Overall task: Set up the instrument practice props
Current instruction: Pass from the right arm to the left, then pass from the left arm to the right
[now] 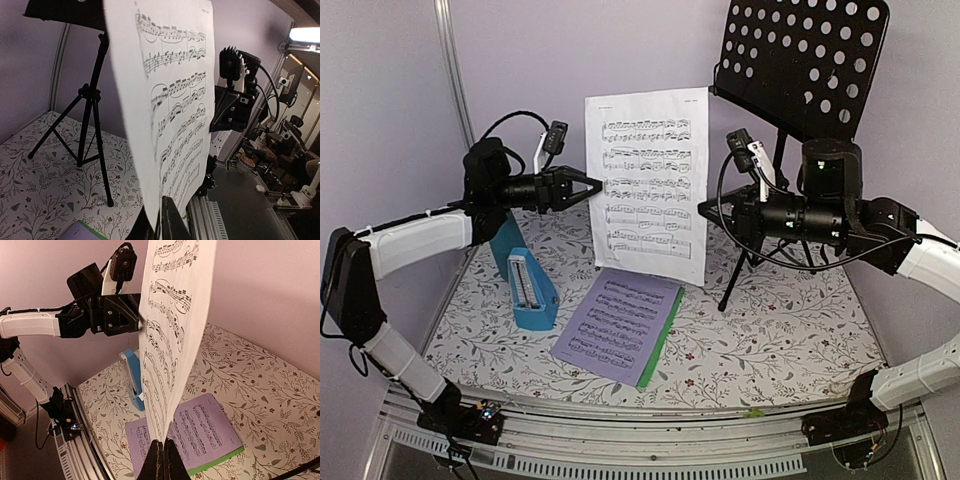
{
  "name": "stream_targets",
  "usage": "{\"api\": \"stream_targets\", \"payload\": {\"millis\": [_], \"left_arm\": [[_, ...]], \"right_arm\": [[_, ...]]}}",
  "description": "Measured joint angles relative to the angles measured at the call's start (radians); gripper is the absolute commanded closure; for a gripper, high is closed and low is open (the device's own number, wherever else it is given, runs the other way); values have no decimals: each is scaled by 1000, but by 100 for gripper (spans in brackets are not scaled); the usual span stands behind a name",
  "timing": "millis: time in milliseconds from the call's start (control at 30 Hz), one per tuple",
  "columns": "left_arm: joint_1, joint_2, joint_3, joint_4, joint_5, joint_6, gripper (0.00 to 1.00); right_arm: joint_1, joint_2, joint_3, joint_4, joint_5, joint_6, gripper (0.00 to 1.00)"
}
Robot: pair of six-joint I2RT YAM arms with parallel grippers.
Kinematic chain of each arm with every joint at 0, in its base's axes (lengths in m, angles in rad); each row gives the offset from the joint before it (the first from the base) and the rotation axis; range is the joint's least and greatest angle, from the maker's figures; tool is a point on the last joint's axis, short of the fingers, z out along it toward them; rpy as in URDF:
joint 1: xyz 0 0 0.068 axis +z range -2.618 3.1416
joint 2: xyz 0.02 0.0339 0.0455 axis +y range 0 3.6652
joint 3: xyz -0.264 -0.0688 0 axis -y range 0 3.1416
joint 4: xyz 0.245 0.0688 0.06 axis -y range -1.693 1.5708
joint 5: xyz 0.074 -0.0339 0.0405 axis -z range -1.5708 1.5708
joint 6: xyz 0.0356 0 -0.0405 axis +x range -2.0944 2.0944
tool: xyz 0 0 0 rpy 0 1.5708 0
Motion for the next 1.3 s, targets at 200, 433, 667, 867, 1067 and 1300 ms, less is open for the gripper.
{"api": "stream_targets", "payload": {"millis": [200, 433, 667, 867, 1067, 1300], "left_arm": [[0, -11, 0, 16, 13, -2, 100], [0, -81, 2, 11, 73, 19, 100], [-15, -134, 119, -109, 142, 121, 100], [-21, -142, 163, -224, 154, 202, 100], [-25, -123, 192, -341, 126, 271, 100], [-49, -87, 219, -401, 86, 311, 100]], "right_arm": [[-3, -1, -6, 12, -52, 6, 58], [-14, -11, -27, 59, -90, -11, 24], [-44, -12, -25, 148, -101, -37, 21], [-102, -10, 6, 190, -135, -55, 20], [-114, 24, 94, 195, -259, -60, 32], [-114, 37, 120, 162, -288, -40, 66]]}}
